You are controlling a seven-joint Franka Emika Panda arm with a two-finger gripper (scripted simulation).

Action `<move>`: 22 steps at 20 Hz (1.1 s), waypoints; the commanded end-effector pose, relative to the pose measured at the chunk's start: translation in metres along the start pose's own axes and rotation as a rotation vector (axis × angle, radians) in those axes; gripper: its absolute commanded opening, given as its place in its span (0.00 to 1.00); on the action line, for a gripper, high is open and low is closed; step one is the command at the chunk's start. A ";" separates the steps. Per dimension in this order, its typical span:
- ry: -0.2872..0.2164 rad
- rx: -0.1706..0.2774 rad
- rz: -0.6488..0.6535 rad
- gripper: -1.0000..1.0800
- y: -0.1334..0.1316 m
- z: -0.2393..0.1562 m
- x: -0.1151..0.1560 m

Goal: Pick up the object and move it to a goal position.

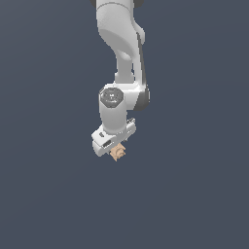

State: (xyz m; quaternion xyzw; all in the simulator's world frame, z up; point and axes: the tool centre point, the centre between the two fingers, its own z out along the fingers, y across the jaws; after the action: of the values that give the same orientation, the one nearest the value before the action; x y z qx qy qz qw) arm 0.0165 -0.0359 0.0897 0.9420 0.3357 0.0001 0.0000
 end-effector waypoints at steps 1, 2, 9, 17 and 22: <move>0.000 0.000 -0.001 0.96 0.000 0.005 0.000; 0.000 0.000 -0.001 0.96 0.000 0.008 0.000; 0.000 0.000 -0.004 0.96 -0.001 0.042 -0.001; 0.000 0.000 -0.005 0.00 0.000 0.049 0.000; 0.000 0.000 -0.005 0.00 0.000 0.049 0.000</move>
State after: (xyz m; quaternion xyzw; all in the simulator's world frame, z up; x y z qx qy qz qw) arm 0.0165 -0.0363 0.0415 0.9412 0.3377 0.0002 0.0002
